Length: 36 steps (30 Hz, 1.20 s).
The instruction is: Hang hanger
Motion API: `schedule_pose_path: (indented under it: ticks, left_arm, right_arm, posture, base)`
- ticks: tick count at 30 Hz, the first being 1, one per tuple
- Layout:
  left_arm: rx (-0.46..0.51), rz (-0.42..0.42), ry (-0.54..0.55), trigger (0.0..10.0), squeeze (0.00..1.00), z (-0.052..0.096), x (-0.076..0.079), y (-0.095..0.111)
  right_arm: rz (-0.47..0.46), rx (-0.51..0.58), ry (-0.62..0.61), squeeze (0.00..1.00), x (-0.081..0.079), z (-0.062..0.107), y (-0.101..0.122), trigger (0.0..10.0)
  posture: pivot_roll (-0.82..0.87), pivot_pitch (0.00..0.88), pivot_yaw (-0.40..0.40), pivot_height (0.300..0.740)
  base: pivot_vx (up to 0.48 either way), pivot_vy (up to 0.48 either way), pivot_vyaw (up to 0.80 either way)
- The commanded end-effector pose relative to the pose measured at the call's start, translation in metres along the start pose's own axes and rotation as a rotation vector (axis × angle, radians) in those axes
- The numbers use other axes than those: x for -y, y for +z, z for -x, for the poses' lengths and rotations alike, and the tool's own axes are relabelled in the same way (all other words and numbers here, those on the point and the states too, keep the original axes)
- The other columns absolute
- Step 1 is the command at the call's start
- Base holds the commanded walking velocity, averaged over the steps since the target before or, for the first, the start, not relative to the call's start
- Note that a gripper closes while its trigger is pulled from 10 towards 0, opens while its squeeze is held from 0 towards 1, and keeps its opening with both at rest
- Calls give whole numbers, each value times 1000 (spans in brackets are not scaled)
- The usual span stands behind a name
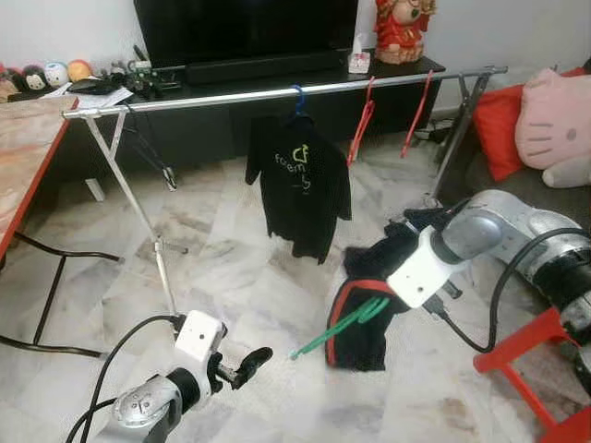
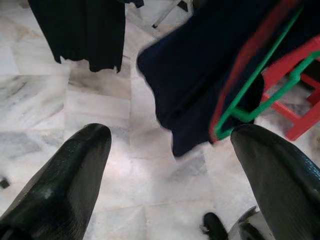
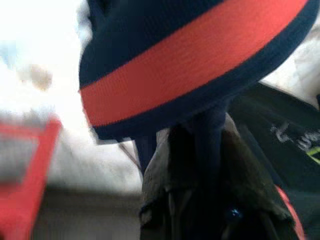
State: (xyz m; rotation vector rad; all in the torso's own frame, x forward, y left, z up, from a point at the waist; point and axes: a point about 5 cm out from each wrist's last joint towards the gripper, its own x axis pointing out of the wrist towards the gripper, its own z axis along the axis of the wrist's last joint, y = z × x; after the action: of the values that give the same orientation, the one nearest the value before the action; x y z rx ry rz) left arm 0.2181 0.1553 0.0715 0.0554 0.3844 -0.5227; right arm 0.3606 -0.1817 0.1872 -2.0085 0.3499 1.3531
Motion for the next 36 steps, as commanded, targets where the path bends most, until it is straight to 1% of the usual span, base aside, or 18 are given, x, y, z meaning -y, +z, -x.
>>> schedule_pose_path:
  ticks: [1, 3, 5, 7, 11, 13, 15, 17, 19, 21, 24, 26, 27, 28, 29, 32, 34, 36]
  left_arm:
    - [-4, -16, 57, 10000, 0, 1, -8, -2]
    - [-2, -16, 69, 10000, 0, 0, -9, -2]
    - [-4, -20, 63, 10000, 0, -1, -8, -1]
    - [-2, -18, 54, 10000, 0, 0, -7, -1]
    - [11, -17, 38, 10000, 0, -1, -5, 1]
    - [24, -23, 22, 10000, 0, -3, -3, 4]
    - [25, -25, 21, 10000, 0, -5, -2, 5]
    - [23, -27, 19, 10000, 0, -6, -2, 5]
    - [23, -28, 13, 10000, 0, -7, -1, 5]
    - [25, -28, 1, 10000, 0, -8, 1, 5]
    - [25, -28, -11, 10000, 0, -8, 4, 5]
    - [25, -28, -12, 10000, 0, -8, 4, 4]
    - [24, -30, -25, 10000, 0, -8, 5, 4]
    - [24, -30, -25, 10000, 0, -8, 5, 4]
    - [23, -34, -28, 10000, 0, -7, 5, 4]
    - [22, -35, -28, 10000, 0, -7, 5, 4]
    - [21, -39, -31, 10000, 0, -7, 5, 4]
    - [20, -40, -32, 10000, 0, -8, 5, 4]
  right_arm:
    - [97, -140, -94, 0, 19, 12, -12, 10000]
    - [126, -209, -131, 0, 24, 11, -17, 10000]
    - [147, -248, -80, 0, 18, 9, -22, 10000]
    - [126, -234, -87, 0, 17, 8, -21, 10000]
    - [160, -199, -88, 0, 19, 5, -17, 10000]
    - [82, -21, -115, 0, 22, 2, -1, 10000]
    - [44, 119, -105, 0, 22, 1, 12, 10000]
    - [31, 182, -74, 0, 19, -1, 19, 10000]
    - [27, 245, -4, 0, 12, -3, 25, 10000]
    - [55, 205, 90, 0, 1, -6, 19, 10000]
    - [49, 157, 176, 0, -6, -5, 11, 10000]
    - [48, 153, 183, 0, -7, -4, 10, 10000]
    - [57, 117, 209, 0, -8, -4, 6, 10000]
    - [57, 117, 209, 0, -8, -4, 6, 10000]
    - [82, 81, 233, 0, -9, -3, 3, 10000]
    - [97, 71, 247, 0, -9, -2, 4, 10000]
    - [163, 24, 273, 0, -7, -3, 4, 10000]
    - [191, 4, 284, 0, -6, -3, 3, 10000]
  posture:
    - [-120, 0, 4, 740]
    - [-119, 0, 4, 740]
    - [-115, 0, 4, 740]
    - [-118, 0, 3, 740]
    - [-118, 0, 3, 740]
    - [-119, 0, 7, 740]
    - [-119, 0, 7, 740]
    - [-122, 0, 8, 740]
    - [-124, 0, 8, 740]
    - [-123, 0, 8, 740]
    - [-122, 0, 7, 740]
    - [-122, 0, 7, 740]
    - [-117, 0, 2, 740]
    - [-117, 0, 2, 740]
    - [-117, 0, 2, 740]
    - [-118, 0, 2, 740]
    - [-118, 0, 2, 740]
    - [-118, 0, 2, 740]
  base:
    - [0, 0, 0]
    - [0, 0, 0]
    - [0, 0, 0]
    - [0, 0, 0]
    - [0, 0, 0]
    - [0, 0, 0]
    - [0, 0, 0]
    - [0, 0, 0]
    - [0, 0, 0]
    - [0, 0, 0]
    - [0, 0, 0]
    - [0, 0, 0]
    - [0, 0, 0]
    - [0, 0, 0]
    - [0, 0, 0]
    - [0, 0, 0]
    - [0, 0, 0]
    - [0, 0, 0]
